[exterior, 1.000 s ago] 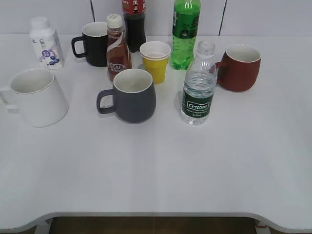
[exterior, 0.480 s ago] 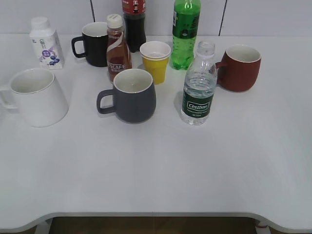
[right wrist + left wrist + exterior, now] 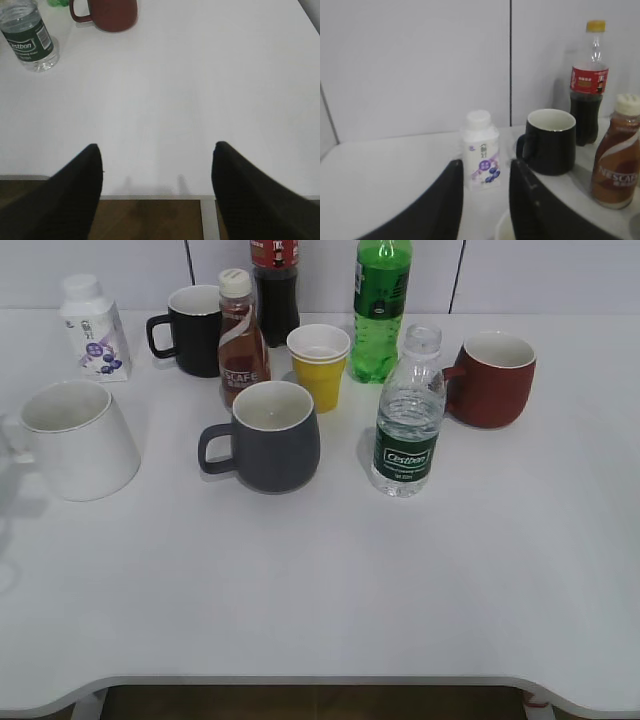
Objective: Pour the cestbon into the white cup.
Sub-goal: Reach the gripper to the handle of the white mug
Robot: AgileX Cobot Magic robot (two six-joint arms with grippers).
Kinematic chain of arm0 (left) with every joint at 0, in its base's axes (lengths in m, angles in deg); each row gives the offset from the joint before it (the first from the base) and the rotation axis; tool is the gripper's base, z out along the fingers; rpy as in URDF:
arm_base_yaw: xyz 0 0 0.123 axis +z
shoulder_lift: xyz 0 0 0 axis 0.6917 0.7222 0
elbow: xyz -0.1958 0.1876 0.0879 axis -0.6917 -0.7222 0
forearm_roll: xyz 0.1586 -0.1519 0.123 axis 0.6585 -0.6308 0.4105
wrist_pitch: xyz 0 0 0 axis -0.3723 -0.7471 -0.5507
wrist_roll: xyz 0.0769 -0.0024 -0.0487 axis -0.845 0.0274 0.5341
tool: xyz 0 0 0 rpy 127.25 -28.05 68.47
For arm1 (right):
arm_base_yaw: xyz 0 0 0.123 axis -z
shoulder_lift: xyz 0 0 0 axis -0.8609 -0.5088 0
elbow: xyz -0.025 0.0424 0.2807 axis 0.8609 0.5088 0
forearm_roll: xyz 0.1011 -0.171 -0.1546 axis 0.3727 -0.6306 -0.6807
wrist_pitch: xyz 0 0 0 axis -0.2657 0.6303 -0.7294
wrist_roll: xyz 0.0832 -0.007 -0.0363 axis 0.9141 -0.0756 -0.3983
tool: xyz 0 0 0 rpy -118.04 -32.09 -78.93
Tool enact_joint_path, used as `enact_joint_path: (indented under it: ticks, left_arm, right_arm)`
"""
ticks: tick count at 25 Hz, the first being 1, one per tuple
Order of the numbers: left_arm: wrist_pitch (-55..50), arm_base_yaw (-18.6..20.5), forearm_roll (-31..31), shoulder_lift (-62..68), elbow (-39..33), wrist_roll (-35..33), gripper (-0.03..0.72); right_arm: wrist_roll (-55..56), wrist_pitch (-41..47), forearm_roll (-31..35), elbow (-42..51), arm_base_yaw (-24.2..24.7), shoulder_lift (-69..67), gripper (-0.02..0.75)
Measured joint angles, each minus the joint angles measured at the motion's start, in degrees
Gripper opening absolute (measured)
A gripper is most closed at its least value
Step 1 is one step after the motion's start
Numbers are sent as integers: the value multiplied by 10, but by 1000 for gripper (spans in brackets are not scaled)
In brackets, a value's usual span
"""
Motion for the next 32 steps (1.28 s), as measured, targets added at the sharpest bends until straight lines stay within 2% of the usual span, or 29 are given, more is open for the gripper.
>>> enact_joint_path:
  ticks: [3,6,10,14,24,32]
  left_arm:
    - [92,0,-4,79,0,0,243]
    - [112,5,-8,137,-6,0,242]
    - [149,24,-11,172,-58,-1,244]
    - [189,30,-30,189,-94,-53,244]
    - [301,30,-37,342,-88,-72,251]
    - [316,30,-37,392,-47,-72,258]
  right_arm:
    - [0,0,0,0,0,0,512]
    - [0,0,1,0,0,0,512]
    - [1,0,1,0,0,0,512]
    - [1,0,1,0,0,0,512]
    - [3,0,1,0,0,0,510]
    - [3,0,1,0,0,0,501]
